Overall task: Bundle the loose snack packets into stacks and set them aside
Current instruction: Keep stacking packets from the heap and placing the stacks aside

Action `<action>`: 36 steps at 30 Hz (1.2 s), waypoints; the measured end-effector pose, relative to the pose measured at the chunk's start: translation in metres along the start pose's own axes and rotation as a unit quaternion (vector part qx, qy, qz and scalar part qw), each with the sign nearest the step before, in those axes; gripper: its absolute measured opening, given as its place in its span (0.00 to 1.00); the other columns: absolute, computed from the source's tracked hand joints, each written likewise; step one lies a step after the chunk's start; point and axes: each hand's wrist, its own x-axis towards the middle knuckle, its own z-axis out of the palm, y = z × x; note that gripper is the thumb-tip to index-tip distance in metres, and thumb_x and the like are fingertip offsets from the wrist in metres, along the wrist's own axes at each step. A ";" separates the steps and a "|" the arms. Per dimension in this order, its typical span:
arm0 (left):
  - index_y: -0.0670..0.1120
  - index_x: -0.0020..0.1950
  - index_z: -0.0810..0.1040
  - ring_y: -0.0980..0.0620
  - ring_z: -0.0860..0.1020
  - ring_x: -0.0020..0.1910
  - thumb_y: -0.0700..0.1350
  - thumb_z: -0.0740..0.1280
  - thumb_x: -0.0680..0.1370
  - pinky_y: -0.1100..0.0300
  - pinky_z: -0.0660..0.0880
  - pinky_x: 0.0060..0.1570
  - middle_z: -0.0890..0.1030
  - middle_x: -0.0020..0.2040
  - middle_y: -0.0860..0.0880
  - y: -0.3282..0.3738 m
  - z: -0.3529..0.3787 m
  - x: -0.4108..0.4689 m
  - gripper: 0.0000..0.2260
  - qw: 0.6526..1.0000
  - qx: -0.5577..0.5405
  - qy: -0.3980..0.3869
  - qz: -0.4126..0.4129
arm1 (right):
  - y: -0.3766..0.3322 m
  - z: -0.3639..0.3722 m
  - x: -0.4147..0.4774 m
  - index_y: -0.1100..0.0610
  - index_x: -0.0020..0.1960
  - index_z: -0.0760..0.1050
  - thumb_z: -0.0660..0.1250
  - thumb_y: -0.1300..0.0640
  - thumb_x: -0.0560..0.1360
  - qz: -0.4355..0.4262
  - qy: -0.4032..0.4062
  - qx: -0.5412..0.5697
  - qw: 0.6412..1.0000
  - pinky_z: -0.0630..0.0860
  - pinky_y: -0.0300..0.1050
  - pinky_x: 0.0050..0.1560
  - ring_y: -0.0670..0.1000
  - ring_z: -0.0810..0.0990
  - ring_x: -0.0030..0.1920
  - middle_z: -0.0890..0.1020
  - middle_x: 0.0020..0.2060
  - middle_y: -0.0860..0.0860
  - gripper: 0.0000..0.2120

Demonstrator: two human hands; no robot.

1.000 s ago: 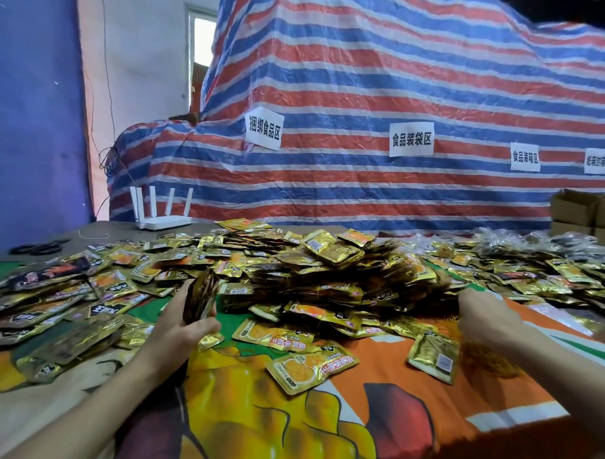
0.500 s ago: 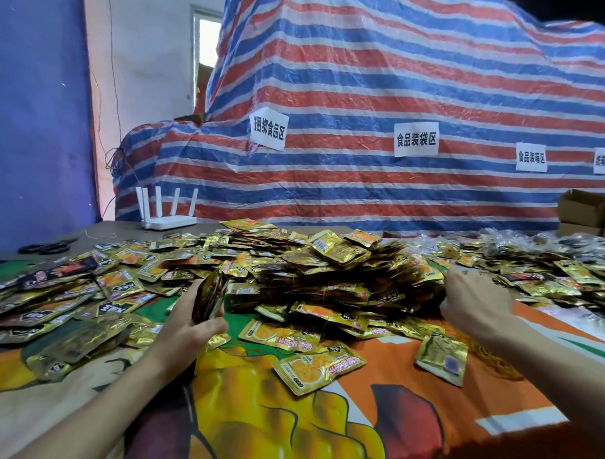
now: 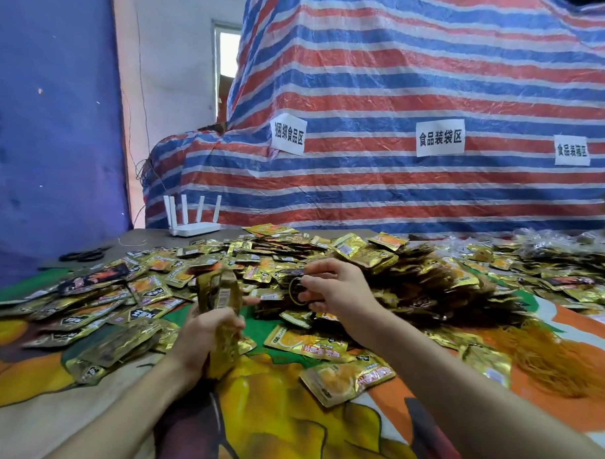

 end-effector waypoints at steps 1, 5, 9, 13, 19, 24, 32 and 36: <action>0.39 0.56 0.84 0.46 0.72 0.36 0.40 0.67 0.60 0.55 0.70 0.40 0.80 0.38 0.45 0.001 -0.001 0.000 0.25 0.999 -0.026 -0.011 -0.029 | 0.002 0.014 0.003 0.59 0.53 0.78 0.69 0.66 0.78 0.002 -0.016 0.024 1.000 0.79 0.38 0.35 0.48 0.84 0.37 0.82 0.47 0.56 0.06; 0.39 0.55 0.78 0.45 0.75 0.35 0.40 0.68 0.59 0.54 0.74 0.37 0.78 0.38 0.43 0.007 -0.003 -0.003 0.24 0.988 -0.102 -0.021 -0.115 | 0.015 0.060 0.013 0.60 0.55 0.78 0.71 0.67 0.76 0.018 -0.046 0.099 0.994 0.82 0.42 0.42 0.50 0.86 0.40 0.83 0.48 0.58 0.09; 0.38 0.47 0.80 0.45 0.77 0.33 0.40 0.66 0.63 0.53 0.75 0.38 0.79 0.36 0.42 0.009 -0.006 -0.002 0.14 0.984 -0.119 0.006 -0.131 | 0.037 0.076 0.019 0.57 0.48 0.80 0.73 0.65 0.75 -0.042 0.006 0.015 0.999 0.83 0.50 0.51 0.55 0.86 0.48 0.85 0.46 0.57 0.05; 0.38 0.47 0.80 0.47 0.74 0.33 0.36 0.63 0.65 0.55 0.73 0.37 0.76 0.37 0.43 0.007 -0.007 0.002 0.13 0.976 -0.176 -0.023 -0.122 | 0.050 0.070 0.017 0.55 0.51 0.81 0.71 0.61 0.78 -0.091 0.025 -0.101 0.990 0.78 0.36 0.45 0.47 0.83 0.47 0.83 0.45 0.50 0.04; 0.41 0.56 0.72 0.48 0.70 0.35 0.34 0.65 0.61 0.54 0.72 0.37 0.72 0.40 0.44 0.003 -0.010 0.006 0.22 0.934 -0.320 -0.112 -0.108 | 0.051 0.059 0.014 0.55 0.64 0.79 0.63 0.59 0.83 -0.063 -0.065 -0.145 0.985 0.76 0.36 0.48 0.47 0.81 0.54 0.82 0.55 0.52 0.12; 0.41 0.55 0.71 0.48 0.70 0.35 0.35 0.61 0.63 0.54 0.71 0.36 0.72 0.39 0.44 0.004 -0.013 0.007 0.21 0.934 -0.333 -0.080 -0.103 | 0.041 0.058 0.008 0.54 0.42 0.78 0.61 0.63 0.81 -0.004 -0.150 -0.082 0.985 0.72 0.41 0.43 0.49 0.77 0.43 0.81 0.41 0.50 0.13; 0.40 0.52 0.73 0.47 0.70 0.35 0.35 0.62 0.62 0.54 0.71 0.37 0.72 0.40 0.43 0.006 -0.009 0.004 0.19 0.940 -0.303 -0.116 -0.107 | 0.026 0.047 0.008 0.59 0.33 0.72 0.56 0.64 0.65 0.054 -0.156 0.349 0.922 0.72 0.49 0.49 0.55 0.74 0.37 0.75 0.33 0.56 0.07; 0.39 0.49 0.78 0.47 0.71 0.35 0.35 0.68 0.59 0.53 0.72 0.37 0.73 0.40 0.43 0.007 -0.008 0.002 0.18 0.935 -0.298 -0.156 -0.111 | 0.026 0.047 0.006 0.61 0.49 0.75 0.59 0.65 0.73 0.070 -0.170 0.406 0.895 0.79 0.48 0.41 0.51 0.73 0.30 0.73 0.31 0.52 0.08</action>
